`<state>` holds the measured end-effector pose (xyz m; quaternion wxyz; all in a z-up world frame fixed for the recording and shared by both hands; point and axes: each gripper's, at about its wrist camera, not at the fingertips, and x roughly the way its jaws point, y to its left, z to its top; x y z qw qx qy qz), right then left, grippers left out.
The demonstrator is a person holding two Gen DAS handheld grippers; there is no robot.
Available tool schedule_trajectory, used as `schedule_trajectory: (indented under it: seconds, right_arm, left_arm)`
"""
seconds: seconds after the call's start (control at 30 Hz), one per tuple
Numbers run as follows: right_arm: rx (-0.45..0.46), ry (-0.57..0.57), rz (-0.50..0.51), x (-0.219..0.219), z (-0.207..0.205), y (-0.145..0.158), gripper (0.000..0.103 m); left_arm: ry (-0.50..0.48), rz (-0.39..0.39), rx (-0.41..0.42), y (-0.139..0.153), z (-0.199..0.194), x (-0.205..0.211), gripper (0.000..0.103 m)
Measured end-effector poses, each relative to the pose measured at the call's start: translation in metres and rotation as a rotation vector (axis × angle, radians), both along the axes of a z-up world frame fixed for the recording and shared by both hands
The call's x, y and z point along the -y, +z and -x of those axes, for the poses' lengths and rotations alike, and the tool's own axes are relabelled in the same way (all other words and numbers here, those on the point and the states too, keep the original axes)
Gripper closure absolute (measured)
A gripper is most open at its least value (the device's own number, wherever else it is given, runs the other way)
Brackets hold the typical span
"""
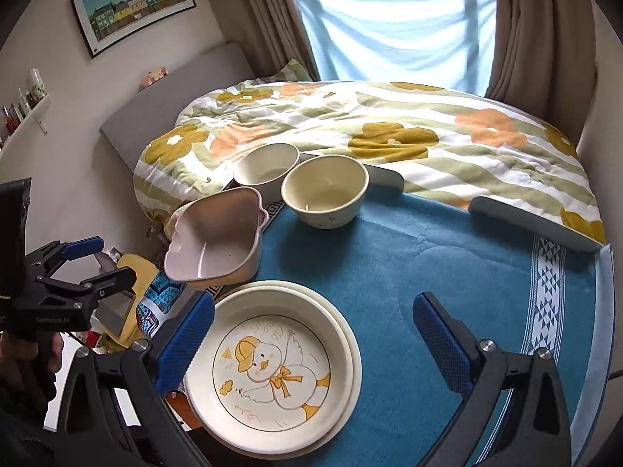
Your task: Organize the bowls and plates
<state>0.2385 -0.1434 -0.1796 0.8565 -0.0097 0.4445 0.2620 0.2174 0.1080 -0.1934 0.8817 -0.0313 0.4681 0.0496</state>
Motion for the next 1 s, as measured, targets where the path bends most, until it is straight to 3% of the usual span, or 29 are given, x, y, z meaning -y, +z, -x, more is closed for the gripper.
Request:
schedule_trajectory:
  seconds: [0.17,0.43,0.53,0.63,0.7,0.77,0.83,0.9,1.0]
  right_arm:
    - [-0.005,0.059,0.061,-0.043,-0.034,-0.005,0.002]
    - [-0.169,0.133,0.1,-0.103,-0.085,-0.064,0.003]
    - [-0.215,0.167,0.109,-0.118,-0.094,-0.081,0.018]
    - [-0.256,0.185,0.119,-0.126,-0.101,-0.095,0.034]
    - [-0.282,0.195,0.124,-0.13,-0.103,-0.104,0.044]
    - [-0.301,0.203,0.125,-0.132,-0.105,-0.109,0.054]
    - [-0.323,0.21,0.124,-0.135,-0.106,-0.115,0.071]
    - [-0.342,0.21,0.122,-0.136,-0.107,-0.12,0.075]
    - [-0.354,0.212,0.118,-0.138,-0.106,-0.124,0.091]
  left_arm:
    - [0.096,0.112,-0.023,-0.01,-0.019,-0.044,0.001]
    - [0.179,0.229,-0.128,-0.063,-0.05,-0.074,0.001]
    - [0.189,0.287,-0.154,-0.082,-0.059,-0.079,0.002]
    - [0.203,0.33,-0.181,-0.097,-0.066,-0.082,0.021]
    - [0.198,0.351,-0.203,-0.106,-0.071,-0.083,0.042]
    - [0.184,0.372,-0.217,-0.114,-0.075,-0.082,0.053]
    - [0.177,0.377,-0.231,-0.12,-0.078,-0.081,0.062]
    - [0.17,0.394,-0.248,-0.126,-0.081,-0.082,0.077]
    - [0.155,0.42,-0.269,-0.133,-0.085,-0.081,0.086]
